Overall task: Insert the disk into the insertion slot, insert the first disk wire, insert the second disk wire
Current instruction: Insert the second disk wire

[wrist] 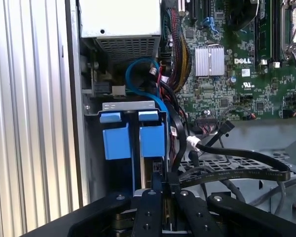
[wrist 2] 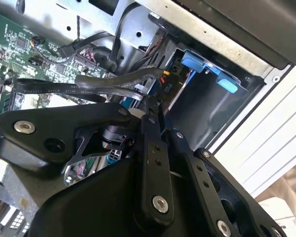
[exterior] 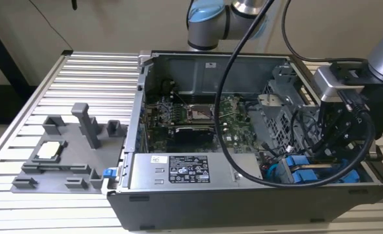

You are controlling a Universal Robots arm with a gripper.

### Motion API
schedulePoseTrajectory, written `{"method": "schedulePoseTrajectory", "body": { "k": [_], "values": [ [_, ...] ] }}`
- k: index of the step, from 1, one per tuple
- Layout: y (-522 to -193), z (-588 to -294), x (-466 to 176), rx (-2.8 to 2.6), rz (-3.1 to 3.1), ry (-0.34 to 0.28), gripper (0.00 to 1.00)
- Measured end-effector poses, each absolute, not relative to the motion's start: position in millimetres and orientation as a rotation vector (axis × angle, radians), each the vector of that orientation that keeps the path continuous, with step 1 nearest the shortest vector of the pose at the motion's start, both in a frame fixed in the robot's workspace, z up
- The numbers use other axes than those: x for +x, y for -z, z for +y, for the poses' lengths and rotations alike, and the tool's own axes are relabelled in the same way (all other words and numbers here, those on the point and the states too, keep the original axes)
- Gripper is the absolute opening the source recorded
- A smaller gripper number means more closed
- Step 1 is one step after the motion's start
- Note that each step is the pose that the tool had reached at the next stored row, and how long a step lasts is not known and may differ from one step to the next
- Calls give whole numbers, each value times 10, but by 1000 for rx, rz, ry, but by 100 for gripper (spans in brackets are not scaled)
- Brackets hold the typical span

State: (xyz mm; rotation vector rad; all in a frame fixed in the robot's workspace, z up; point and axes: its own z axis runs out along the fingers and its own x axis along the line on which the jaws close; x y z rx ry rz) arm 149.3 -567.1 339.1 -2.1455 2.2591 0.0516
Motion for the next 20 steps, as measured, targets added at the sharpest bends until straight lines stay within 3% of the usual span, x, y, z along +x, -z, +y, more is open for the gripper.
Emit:
{"method": "schedulePoseTrajectory", "body": {
  "k": [12,14,15,20],
  "values": [
    [-3351,-5672,1492,-2145,2259,-53,16],
    [-3351,-5673,1493,-2145,2259,-52,18],
    [-3355,-5674,1493,-2145,2259,-52,24],
    [-3493,-5679,1492,-2145,2259,-53,24]
  ]
}}
